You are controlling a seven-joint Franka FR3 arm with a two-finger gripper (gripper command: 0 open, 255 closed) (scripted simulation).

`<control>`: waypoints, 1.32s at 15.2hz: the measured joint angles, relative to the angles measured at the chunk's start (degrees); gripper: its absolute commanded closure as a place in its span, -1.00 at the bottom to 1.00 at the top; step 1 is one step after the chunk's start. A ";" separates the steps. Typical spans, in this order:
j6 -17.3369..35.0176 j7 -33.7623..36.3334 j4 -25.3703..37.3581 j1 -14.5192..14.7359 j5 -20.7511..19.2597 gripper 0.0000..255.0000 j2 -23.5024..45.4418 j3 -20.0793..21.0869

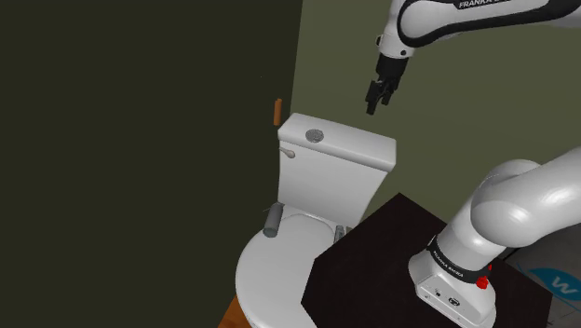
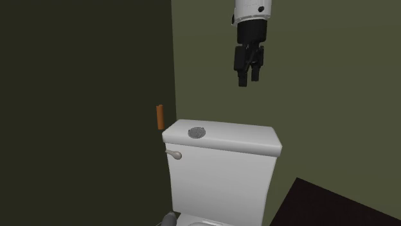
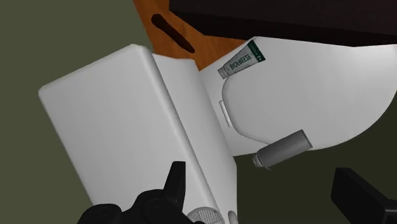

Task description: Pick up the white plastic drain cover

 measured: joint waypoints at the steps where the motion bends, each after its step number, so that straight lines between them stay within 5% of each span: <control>1: 2.39 -0.83 -0.19 0.16 -0.40 -1.00 1.96 -0.49; 13: 23.87 -10.79 6.17 1.78 -2.05 -1.00 26.31 -3.96; 20: 32.52 -16.88 15.42 1.44 -0.69 -1.00 42.10 -3.75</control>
